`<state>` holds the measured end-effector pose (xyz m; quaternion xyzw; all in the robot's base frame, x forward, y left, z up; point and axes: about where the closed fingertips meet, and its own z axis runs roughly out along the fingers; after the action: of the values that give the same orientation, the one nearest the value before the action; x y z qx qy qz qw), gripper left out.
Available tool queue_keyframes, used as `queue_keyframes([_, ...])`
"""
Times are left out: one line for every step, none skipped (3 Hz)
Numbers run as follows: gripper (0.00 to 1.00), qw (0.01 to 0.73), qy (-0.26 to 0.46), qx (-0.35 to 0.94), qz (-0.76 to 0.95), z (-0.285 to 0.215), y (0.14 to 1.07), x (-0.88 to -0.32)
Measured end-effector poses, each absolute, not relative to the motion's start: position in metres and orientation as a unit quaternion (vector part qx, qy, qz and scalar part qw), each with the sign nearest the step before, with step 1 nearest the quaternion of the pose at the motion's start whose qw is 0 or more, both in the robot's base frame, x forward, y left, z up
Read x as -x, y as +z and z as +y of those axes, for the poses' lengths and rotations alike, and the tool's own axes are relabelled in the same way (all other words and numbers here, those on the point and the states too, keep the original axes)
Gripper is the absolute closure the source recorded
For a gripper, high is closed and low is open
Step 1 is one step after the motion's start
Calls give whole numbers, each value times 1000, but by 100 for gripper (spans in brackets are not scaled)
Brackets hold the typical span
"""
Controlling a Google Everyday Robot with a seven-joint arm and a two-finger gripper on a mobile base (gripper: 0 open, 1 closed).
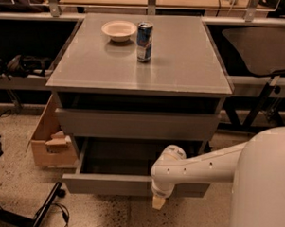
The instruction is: Open middle drawer
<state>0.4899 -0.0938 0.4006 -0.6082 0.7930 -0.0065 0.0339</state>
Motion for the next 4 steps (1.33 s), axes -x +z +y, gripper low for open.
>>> queue_keyframes([64, 34, -7, 608, 793, -94, 406, -490])
queue_keyframes([88, 22, -15, 598, 801, -101, 417, -460])
queue_keyframes([100, 18, -17, 585, 811, -108, 422, -445])
queue_keyframes([87, 18, -17, 585, 811, -108, 421, -445])
